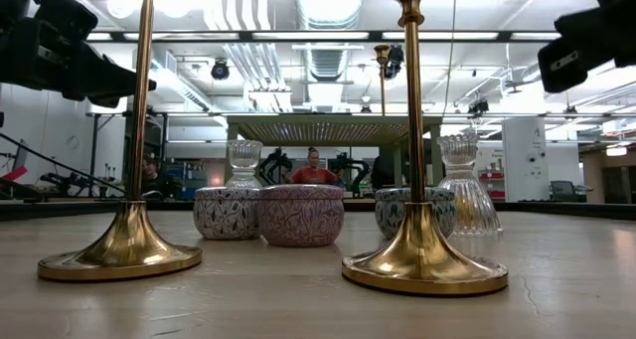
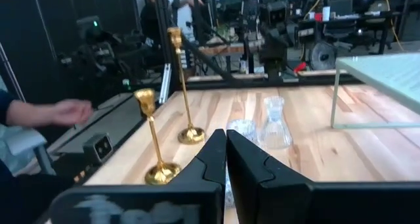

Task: Pick & Place candle stick holders
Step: Put the left gold candle holder on the shelf

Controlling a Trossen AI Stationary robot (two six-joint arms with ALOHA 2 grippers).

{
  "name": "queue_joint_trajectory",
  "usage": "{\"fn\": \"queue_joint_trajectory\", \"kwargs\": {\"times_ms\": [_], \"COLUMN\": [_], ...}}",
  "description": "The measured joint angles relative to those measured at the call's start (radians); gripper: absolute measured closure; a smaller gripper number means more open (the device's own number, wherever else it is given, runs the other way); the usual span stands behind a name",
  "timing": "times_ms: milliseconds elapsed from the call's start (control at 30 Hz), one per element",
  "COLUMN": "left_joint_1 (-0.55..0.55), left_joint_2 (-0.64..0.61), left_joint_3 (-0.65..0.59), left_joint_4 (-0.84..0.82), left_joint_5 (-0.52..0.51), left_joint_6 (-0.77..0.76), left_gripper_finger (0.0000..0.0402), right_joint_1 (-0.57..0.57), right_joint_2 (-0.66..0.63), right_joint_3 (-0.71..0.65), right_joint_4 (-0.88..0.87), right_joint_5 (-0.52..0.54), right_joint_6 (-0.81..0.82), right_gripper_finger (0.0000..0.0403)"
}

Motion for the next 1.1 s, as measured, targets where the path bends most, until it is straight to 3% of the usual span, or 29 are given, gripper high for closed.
{"fn": "queue_joint_trajectory", "kwargs": {"times_ms": [467,533,567,633,700,900,1100], "left_joint_1": [0.000,-0.002,-0.003,-0.003,-0.009,-0.044,-0.138], "left_joint_2": [0.000,0.000,0.002,0.009,0.017,0.070,0.180], "left_joint_3": [-0.002,-0.008,-0.016,-0.037,-0.065,-0.076,-0.076], "left_joint_4": [0.015,0.043,0.080,0.174,0.277,0.380,0.619], "left_joint_5": [0.001,0.053,0.078,0.084,0.136,0.268,0.280], "left_joint_6": [-0.006,-0.214,-0.353,-0.438,-0.409,-0.413,-0.369], "left_gripper_finger": [0.0341,0.0342,0.0342,0.0341,0.0342,0.0341,0.0342], "right_joint_1": [-0.001,-0.001,-0.001,-0.001,-0.001,-0.001,-0.001], "right_joint_2": [0.004,0.003,0.003,0.004,0.005,0.005,0.014], "right_joint_3": [-0.046,-0.046,-0.046,-0.046,-0.046,-0.046,-0.046], "right_joint_4": [0.010,0.010,0.010,0.011,0.010,0.009,0.011], "right_joint_5": [0.025,0.025,0.025,0.025,0.025,0.025,0.024], "right_joint_6": [0.124,0.116,0.111,0.108,0.107,0.118,0.125], "right_gripper_finger": [0.0394,0.0394,0.0394,0.0394,0.0394,0.0394,0.0394]}}
